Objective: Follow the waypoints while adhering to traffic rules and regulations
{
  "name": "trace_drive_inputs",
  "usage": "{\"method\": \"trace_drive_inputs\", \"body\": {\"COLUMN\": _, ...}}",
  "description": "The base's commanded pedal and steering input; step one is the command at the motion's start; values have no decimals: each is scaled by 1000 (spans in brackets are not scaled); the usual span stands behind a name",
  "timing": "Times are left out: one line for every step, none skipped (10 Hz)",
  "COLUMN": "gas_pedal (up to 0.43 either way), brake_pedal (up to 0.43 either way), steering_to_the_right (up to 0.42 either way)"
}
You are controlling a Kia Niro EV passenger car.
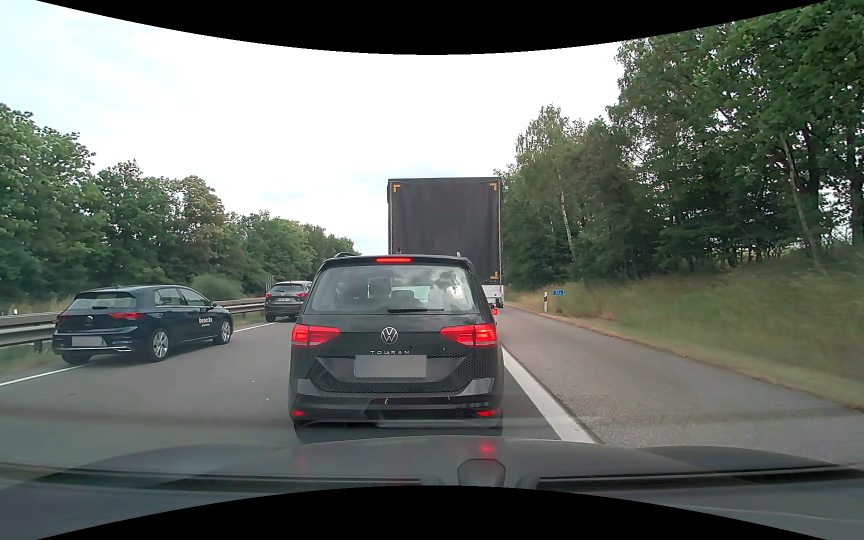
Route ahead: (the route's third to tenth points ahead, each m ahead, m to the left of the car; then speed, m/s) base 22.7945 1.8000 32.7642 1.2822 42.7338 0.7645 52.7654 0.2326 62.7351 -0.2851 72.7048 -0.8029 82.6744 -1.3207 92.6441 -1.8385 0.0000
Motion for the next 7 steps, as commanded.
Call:
{"method": "trace_drive_inputs", "body": {"gas_pedal": 0, "brake_pedal": 244, "steering_to_the_right": 0}}
{"method": "trace_drive_inputs", "body": {"gas_pedal": 0, "brake_pedal": 244, "steering_to_the_right": 0}}
{"method": "trace_drive_inputs", "body": {"gas_pedal": 0, "brake_pedal": 244, "steering_to_the_right": 0}}
{"method": "trace_drive_inputs", "body": {"gas_pedal": 0, "brake_pedal": 244, "steering_to_the_right": 0}}
{"method": "trace_drive_inputs", "body": {"gas_pedal": 0, "brake_pedal": 244, "steering_to_the_right": 0}}
{"method": "trace_drive_inputs", "body": {"gas_pedal": 0, "brake_pedal": 244, "steering_to_the_right": 0}}
{"method": "trace_drive_inputs", "body": {"gas_pedal": 0, "brake_pedal": 244, "steering_to_the_right": 0}}
